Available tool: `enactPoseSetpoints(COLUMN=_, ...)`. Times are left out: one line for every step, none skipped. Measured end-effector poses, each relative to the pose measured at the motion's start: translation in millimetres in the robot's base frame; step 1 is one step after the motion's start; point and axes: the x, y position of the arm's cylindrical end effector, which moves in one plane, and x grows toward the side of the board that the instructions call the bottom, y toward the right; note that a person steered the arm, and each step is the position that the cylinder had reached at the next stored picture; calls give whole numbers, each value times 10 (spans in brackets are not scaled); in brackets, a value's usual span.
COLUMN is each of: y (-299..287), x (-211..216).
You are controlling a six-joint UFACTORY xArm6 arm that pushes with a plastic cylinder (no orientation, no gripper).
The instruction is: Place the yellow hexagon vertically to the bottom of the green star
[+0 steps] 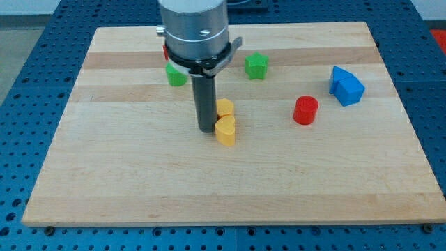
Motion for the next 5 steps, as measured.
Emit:
enactPoseSetpoints(y=38, x=-117)
enactPoseSetpoints(y=38, x=-299)
enactPoseSetpoints(y=60, x=-390)
enactPoseSetpoints(y=196, x=-402)
enactPoseSetpoints(y=286, x=-520)
